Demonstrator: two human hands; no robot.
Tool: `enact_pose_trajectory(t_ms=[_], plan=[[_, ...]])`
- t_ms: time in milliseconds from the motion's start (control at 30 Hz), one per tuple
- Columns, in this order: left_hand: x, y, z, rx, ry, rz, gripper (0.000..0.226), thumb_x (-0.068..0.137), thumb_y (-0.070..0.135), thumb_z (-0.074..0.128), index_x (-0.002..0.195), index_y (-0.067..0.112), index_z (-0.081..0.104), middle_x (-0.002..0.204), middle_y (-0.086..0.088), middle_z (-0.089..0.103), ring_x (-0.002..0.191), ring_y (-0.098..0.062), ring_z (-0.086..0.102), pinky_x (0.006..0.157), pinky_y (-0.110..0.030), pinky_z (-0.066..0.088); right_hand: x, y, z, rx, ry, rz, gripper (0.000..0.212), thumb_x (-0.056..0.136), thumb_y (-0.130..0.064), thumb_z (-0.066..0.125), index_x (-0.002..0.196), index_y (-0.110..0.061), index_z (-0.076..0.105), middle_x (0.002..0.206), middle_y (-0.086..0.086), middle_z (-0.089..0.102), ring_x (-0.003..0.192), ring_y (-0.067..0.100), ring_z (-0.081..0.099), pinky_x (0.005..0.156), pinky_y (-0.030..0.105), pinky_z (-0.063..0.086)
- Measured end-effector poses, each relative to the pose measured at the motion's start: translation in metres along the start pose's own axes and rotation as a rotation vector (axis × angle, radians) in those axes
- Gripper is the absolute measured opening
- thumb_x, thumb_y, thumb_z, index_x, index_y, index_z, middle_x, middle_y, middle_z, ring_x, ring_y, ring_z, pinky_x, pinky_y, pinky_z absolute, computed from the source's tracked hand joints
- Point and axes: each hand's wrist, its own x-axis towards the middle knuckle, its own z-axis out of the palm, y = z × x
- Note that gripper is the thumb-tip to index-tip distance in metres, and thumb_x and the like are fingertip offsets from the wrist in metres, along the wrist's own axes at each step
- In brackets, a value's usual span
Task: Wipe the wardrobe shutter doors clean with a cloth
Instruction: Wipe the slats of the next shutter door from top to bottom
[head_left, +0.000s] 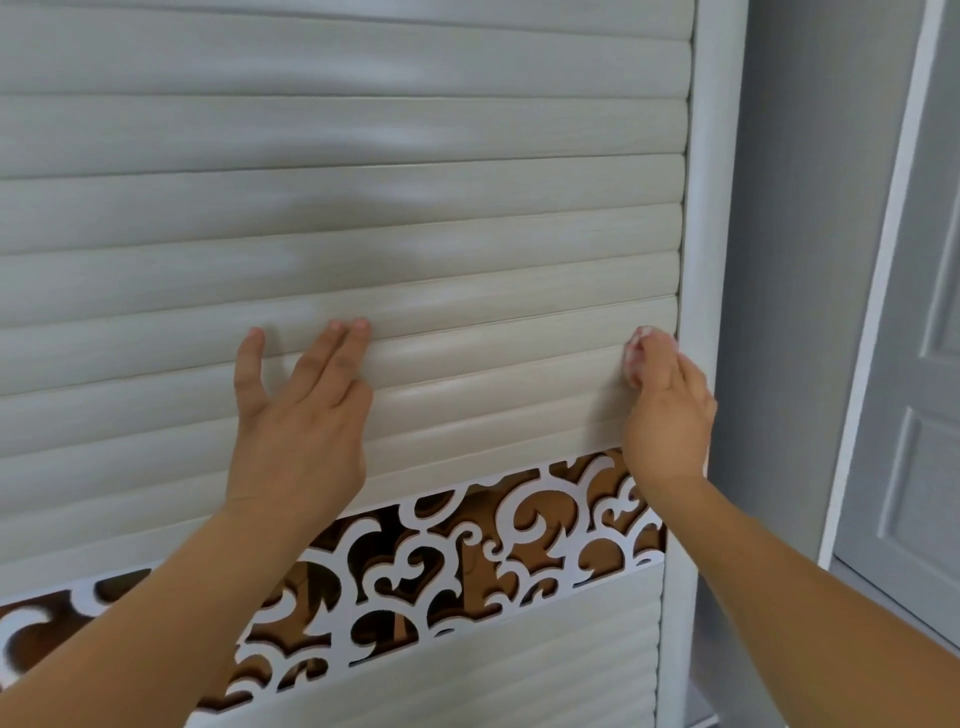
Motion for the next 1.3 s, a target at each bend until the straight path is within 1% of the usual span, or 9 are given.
enact_pose_trajectory(t_ms=[100, 233, 367, 467, 733, 900, 1100, 1200, 1300], plan=[[-0.001, -0.002, 0.0, -0.015, -0.007, 0.001, 0.014, 0.068, -0.01, 0.056, 0.074, 0.002, 0.06, 0.142, -0.015, 0.043, 0.131, -0.027, 0.04, 0.107, -0.06, 0.004, -0.008, -0.022, 0.006, 0.113, 0.045, 0.053, 0.058, 0.087, 0.009, 0.04, 0.139, -0.018, 0.04, 0.132, 0.019, 0.047, 0.118, 0.037, 0.044, 0.099, 0.051, 0.042], [-0.002, -0.002, 0.0, -0.044, -0.021, 0.018, 0.012, 0.065, -0.006, 0.061, 0.072, 0.004, 0.06, 0.143, -0.014, 0.042, 0.133, -0.027, 0.039, 0.107, -0.061, 0.008, -0.035, -0.048, 0.02, 0.117, -0.003, -0.109, 0.067, 0.079, 0.016, 0.048, 0.139, -0.012, 0.042, 0.135, 0.017, 0.049, 0.124, 0.039, 0.043, 0.097, 0.056, 0.042], [-0.002, -0.008, 0.0, -0.108, -0.007, 0.03, 0.013, 0.073, 0.001, 0.047, 0.07, 0.009, 0.056, 0.143, -0.012, 0.042, 0.134, -0.025, 0.037, 0.109, -0.058, 0.008, -0.065, -0.083, 0.029, 0.04, -0.047, -0.233, 0.082, 0.063, 0.017, 0.06, 0.141, -0.002, 0.04, 0.141, 0.02, 0.044, 0.131, 0.039, 0.037, 0.103, 0.056, 0.038], [-0.001, -0.019, -0.003, -0.197, 0.048, 0.032, 0.021, 0.075, 0.008, 0.031, 0.067, 0.016, 0.049, 0.137, -0.009, 0.05, 0.128, -0.019, 0.044, 0.111, -0.051, 0.008, -0.088, -0.111, 0.035, 0.001, -0.019, -0.423, 0.077, 0.06, 0.004, 0.051, 0.137, -0.001, 0.044, 0.136, 0.021, 0.05, 0.124, 0.036, 0.04, 0.097, 0.053, 0.045], [-0.038, -0.052, -0.016, -0.17, 0.064, -0.008, 0.028, 0.08, 0.009, 0.034, 0.072, 0.01, 0.061, 0.126, -0.011, 0.059, 0.115, -0.022, 0.055, 0.109, -0.049, 0.011, -0.134, -0.186, 0.067, -0.027, -0.046, -0.842, 0.055, 0.081, -0.026, 0.028, 0.134, -0.013, 0.033, 0.136, 0.004, 0.055, 0.123, 0.025, 0.039, 0.104, 0.041, 0.035], [-0.066, -0.077, -0.022, -0.148, 0.016, -0.072, 0.029, 0.078, 0.008, 0.029, 0.066, 0.014, 0.054, 0.128, -0.011, 0.057, 0.121, -0.021, 0.048, 0.109, -0.05, 0.011, -0.103, -0.151, 0.054, -0.061, 0.007, -1.016, 0.072, 0.066, -0.012, 0.055, 0.138, -0.016, 0.046, 0.14, 0.006, 0.051, 0.127, 0.026, 0.036, 0.103, 0.046, 0.03], [-0.1, -0.104, -0.023, -0.117, -0.034, -0.143, 0.031, 0.078, 0.009, 0.026, 0.064, 0.014, 0.053, 0.127, -0.013, 0.058, 0.117, -0.024, 0.055, 0.109, -0.052, 0.012, -0.066, -0.075, 0.016, -0.089, -0.046, -0.674, 0.083, 0.056, 0.017, 0.058, 0.134, -0.008, 0.048, 0.135, 0.016, 0.052, 0.124, 0.032, 0.036, 0.096, 0.048, 0.042], [-0.115, -0.12, -0.023, -0.124, -0.051, -0.175, 0.031, 0.078, 0.009, 0.026, 0.064, 0.014, 0.054, 0.126, -0.014, 0.058, 0.117, -0.024, 0.055, 0.109, -0.05, 0.011, -0.074, -0.086, 0.014, 0.039, -0.081, -0.43, 0.074, 0.065, 0.022, 0.054, 0.133, -0.007, 0.051, 0.138, 0.019, 0.046, 0.128, 0.038, 0.032, 0.082, 0.05, 0.048], [-0.128, -0.135, -0.022, -0.129, -0.073, -0.163, 0.021, 0.075, 0.0, 0.043, 0.064, 0.015, 0.054, 0.126, -0.014, 0.058, 0.118, -0.024, 0.054, 0.109, -0.05, 0.011, -0.094, -0.121, 0.029, 0.123, -0.088, -0.38, 0.073, 0.07, 0.024, 0.05, 0.136, -0.006, 0.049, 0.14, 0.021, 0.043, 0.129, 0.042, 0.031, 0.084, 0.053, 0.046]])
